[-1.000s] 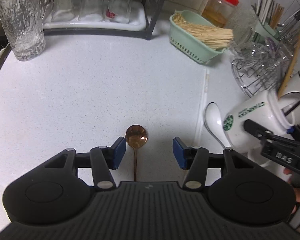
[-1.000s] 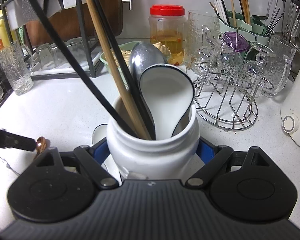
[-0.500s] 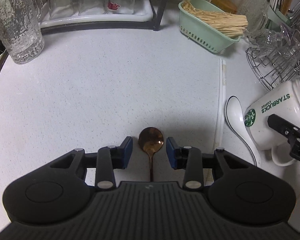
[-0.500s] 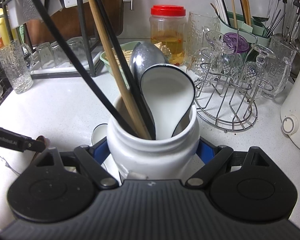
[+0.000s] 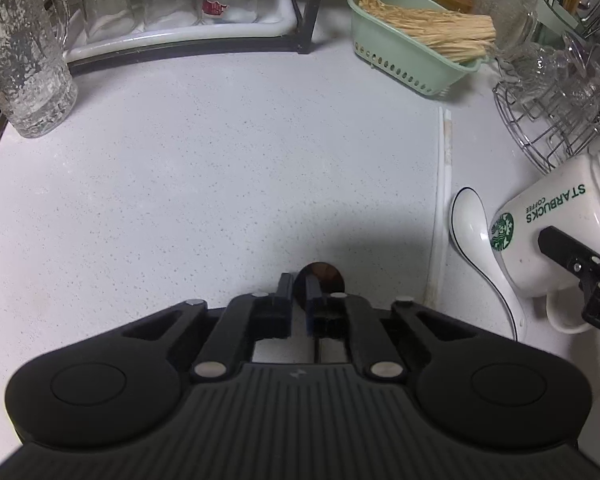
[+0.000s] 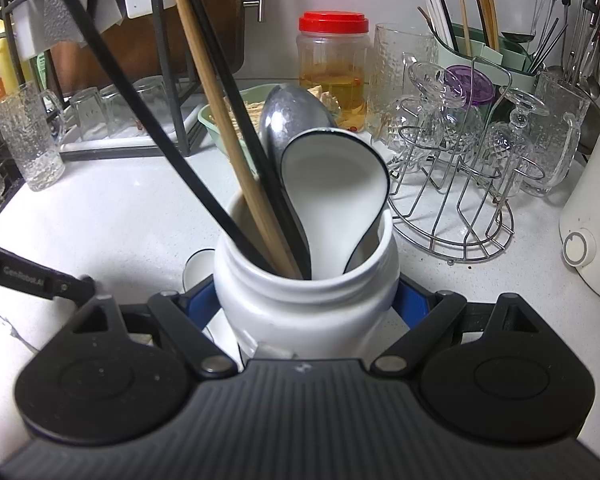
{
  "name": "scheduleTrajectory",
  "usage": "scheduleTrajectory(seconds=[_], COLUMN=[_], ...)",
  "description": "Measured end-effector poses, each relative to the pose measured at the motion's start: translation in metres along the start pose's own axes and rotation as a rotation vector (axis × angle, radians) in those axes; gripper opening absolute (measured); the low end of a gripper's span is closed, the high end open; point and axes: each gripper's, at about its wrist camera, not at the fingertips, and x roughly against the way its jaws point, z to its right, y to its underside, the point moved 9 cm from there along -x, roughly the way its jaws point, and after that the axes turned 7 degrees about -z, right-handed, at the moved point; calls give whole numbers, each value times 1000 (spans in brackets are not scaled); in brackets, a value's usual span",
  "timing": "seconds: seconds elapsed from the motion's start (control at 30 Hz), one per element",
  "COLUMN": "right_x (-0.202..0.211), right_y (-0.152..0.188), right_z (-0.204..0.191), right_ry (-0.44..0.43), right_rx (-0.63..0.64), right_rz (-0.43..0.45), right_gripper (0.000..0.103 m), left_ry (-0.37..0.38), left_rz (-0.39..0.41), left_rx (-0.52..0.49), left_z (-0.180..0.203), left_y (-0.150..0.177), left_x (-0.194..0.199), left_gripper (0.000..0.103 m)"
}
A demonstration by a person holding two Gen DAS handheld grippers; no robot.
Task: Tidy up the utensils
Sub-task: 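Close the left gripper around the copper spoon, then lift the copper spoon with the left gripper and carry it over the mug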
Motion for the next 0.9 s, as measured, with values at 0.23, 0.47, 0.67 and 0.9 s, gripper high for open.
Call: scheduleTrajectory(seconds=[0.23, 0.47, 0.67, 0.9], right_x=[-2, 0, 4, 10], right_y=[-2, -2, -4, -8], right_z=[1, 2, 1, 3], right_ry=[2, -40, -39, -28], right_rx=[10, -26, -23, -15], right_rz=[-22, -31, -12, 16], right_gripper=[90, 97, 97, 97], left_ry=[7, 52, 6, -41], left_rz=[0, 18, 52, 42], left_rx=[-32, -8, -116, -176], left_z=[3, 5, 21, 29], left_y=[-1, -1, 1, 2], left_x=[0, 6, 6, -4], left_gripper=[5, 19, 50, 46])
